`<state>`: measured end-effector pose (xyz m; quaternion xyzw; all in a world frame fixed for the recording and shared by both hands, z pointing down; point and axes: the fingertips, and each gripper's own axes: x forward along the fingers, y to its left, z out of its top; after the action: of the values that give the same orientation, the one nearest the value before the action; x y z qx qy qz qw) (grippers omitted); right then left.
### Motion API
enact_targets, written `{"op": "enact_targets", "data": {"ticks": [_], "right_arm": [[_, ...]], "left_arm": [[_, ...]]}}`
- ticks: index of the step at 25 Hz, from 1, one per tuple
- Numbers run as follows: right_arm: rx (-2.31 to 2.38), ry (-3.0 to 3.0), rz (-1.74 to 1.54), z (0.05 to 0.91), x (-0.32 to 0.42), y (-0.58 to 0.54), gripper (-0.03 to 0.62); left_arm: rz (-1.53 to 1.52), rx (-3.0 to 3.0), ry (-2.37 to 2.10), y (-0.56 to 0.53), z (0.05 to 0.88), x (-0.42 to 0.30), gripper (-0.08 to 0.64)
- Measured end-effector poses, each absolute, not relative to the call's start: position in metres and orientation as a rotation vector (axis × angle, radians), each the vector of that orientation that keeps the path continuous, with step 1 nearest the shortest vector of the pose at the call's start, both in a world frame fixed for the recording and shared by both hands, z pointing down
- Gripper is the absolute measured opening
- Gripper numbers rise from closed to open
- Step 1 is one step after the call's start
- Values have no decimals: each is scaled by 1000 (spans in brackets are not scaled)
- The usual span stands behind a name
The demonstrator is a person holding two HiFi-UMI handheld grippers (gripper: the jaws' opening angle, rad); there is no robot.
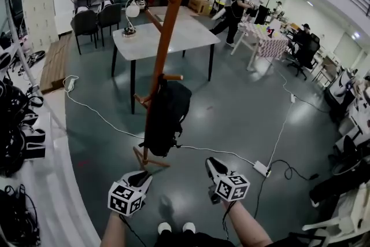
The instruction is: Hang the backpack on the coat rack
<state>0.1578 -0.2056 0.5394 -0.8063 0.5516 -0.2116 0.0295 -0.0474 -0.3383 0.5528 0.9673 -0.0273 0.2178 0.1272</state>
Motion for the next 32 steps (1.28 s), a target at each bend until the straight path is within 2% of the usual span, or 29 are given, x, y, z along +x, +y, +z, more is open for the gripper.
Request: {"op": "enact_targets", "data": {"ticks": [2, 4, 12, 18, 32], "right_arm": [[-2470, 1734, -645, 544, 146, -205, 27], [-2441, 1798, -649, 545, 134, -198, 15], [-2401, 1989, -651, 547, 86, -130, 12], [-2381, 2019, -595, 514, 64, -46, 11], [-2312, 2136, -461, 476, 1, 84, 11]], "left_arm": [[632, 2812, -57, -332, 559, -47, 84], [635, 2810, -43, -318, 559, -46, 80], [610, 2806, -50, -235, 549, -47, 62], [603, 2830, -1, -139, 521, -55, 40], [622, 2868, -173, -13, 503, -137, 26]]}}
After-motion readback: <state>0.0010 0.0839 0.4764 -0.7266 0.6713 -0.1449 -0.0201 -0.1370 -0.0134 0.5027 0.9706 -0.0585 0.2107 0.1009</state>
